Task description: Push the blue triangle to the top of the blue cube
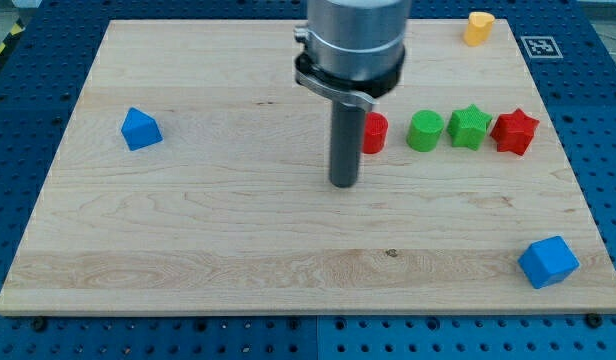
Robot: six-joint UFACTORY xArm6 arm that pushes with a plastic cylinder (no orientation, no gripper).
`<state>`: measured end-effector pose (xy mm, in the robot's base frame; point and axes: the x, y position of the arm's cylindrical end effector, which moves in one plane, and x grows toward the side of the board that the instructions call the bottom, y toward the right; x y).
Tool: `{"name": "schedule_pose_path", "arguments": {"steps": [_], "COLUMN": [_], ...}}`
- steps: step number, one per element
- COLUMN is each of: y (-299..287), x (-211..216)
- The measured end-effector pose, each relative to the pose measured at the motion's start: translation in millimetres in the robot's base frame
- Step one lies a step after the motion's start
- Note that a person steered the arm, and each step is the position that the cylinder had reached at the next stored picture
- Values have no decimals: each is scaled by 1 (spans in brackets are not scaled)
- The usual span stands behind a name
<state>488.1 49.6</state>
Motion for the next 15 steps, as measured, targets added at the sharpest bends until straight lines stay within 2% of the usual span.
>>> {"name": "schedule_pose_path", "arguments": {"steps": [1, 2, 3, 4, 5, 7, 11, 12, 13, 14, 15], "y": [75, 168, 230, 237, 190, 76, -194, -190, -189, -225, -279], "x": [2, 32, 67, 96, 108, 82, 57, 18, -52, -102, -130]}}
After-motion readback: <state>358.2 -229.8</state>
